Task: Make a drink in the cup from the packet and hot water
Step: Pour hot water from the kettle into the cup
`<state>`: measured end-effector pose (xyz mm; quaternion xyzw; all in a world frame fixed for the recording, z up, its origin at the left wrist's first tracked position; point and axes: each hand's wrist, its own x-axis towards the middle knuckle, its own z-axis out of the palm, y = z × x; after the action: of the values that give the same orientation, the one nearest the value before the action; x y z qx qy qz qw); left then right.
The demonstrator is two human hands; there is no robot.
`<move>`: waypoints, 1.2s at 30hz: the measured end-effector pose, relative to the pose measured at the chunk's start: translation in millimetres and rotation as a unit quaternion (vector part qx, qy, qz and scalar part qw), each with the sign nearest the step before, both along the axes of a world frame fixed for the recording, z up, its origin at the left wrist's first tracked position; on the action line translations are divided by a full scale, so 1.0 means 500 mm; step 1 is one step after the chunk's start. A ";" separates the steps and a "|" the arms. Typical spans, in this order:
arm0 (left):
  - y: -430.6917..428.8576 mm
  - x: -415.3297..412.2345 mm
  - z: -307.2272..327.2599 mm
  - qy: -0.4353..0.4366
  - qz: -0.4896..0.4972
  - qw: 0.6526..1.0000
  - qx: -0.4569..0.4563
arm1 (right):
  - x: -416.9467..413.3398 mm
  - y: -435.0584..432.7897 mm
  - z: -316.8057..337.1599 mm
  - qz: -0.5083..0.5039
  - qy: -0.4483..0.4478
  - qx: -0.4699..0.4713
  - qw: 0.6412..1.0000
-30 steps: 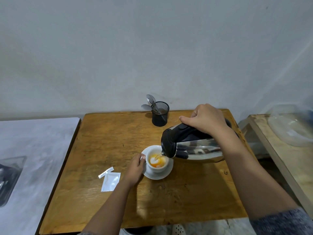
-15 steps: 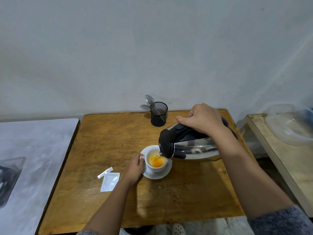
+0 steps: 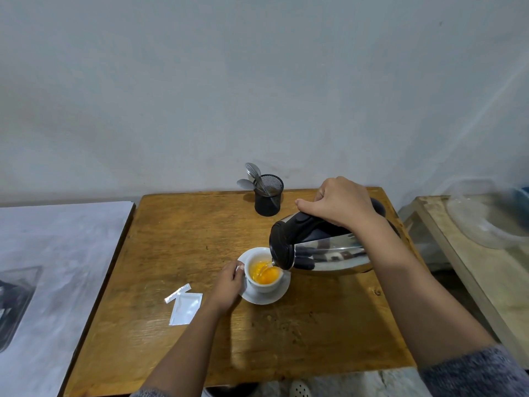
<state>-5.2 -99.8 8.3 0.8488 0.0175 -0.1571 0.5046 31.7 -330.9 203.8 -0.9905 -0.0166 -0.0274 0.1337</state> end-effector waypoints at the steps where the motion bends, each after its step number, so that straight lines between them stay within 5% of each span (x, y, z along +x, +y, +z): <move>1: 0.000 0.001 0.000 0.001 0.000 1.000 0.000 | 0.001 0.000 0.000 0.000 -0.001 -0.001 1.000; 36: 0.000 0.001 0.006 0.013 -0.007 1.000 0.013 | -0.009 0.002 0.009 -0.001 -0.018 -0.007 1.000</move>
<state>-4.5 -99.8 11.1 0.8533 0.0204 -0.1713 0.4921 27.1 -330.0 208.5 -0.9908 -0.0177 -0.0453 0.1267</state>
